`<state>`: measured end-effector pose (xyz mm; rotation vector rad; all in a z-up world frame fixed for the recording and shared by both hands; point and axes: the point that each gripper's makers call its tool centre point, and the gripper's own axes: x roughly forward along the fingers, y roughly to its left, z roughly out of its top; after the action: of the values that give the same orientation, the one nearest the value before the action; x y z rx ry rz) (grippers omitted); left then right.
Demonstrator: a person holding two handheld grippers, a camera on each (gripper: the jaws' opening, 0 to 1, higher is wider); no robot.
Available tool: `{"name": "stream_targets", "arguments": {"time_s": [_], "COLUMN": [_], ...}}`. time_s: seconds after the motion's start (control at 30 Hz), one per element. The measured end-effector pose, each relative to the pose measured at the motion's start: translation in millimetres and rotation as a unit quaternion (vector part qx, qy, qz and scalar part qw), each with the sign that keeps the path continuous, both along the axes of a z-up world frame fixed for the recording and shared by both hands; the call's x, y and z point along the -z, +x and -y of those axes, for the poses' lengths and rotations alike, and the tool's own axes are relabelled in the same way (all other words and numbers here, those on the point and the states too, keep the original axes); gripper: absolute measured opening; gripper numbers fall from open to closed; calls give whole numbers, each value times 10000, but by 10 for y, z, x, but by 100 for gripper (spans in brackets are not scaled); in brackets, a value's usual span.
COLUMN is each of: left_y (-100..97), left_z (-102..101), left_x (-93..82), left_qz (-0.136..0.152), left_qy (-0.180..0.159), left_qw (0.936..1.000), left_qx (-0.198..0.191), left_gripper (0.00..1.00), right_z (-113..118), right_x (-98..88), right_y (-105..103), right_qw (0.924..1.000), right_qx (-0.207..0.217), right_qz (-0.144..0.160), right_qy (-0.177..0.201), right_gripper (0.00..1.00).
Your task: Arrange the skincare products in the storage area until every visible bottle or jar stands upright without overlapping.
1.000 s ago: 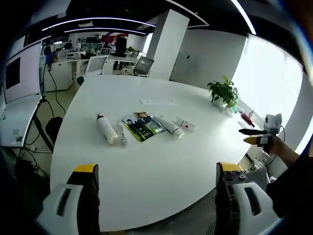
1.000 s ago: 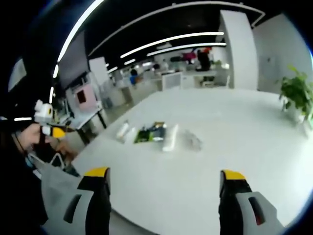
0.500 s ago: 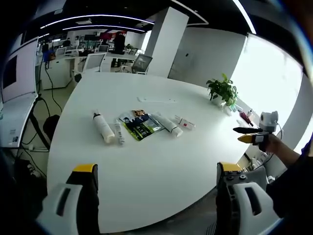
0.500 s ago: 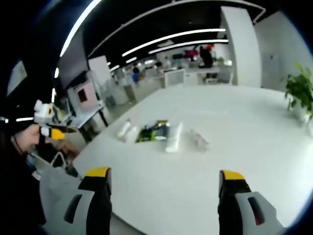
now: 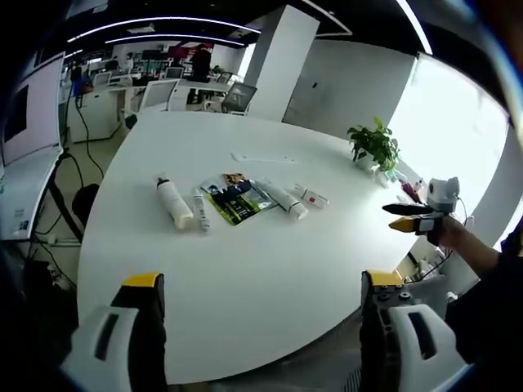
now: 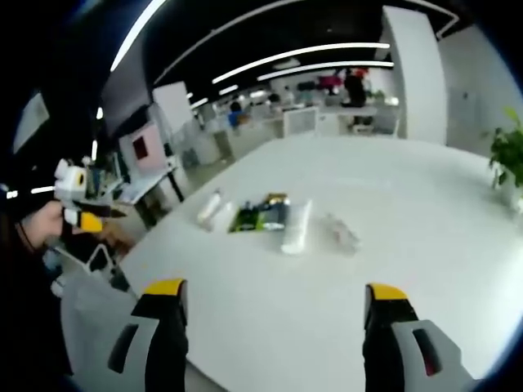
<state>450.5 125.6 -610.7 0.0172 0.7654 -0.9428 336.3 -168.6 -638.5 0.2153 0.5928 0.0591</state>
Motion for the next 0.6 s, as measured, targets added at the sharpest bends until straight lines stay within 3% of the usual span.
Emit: {"name": "stream_targets", "arguments": {"time_s": [0.6], "left_y": [100], "left_z": [94], "left_x": [109], "left_qz": [-136], "left_qy": [57], "left_qw": [9999], "left_qx": [51], "left_gripper": [95], "right_z": [18], "right_x": [70], "right_y": [229], "right_qw": [9999], "right_qx": [-91], "right_qz": [-43], "right_qy": [77], "right_gripper": [91]}}
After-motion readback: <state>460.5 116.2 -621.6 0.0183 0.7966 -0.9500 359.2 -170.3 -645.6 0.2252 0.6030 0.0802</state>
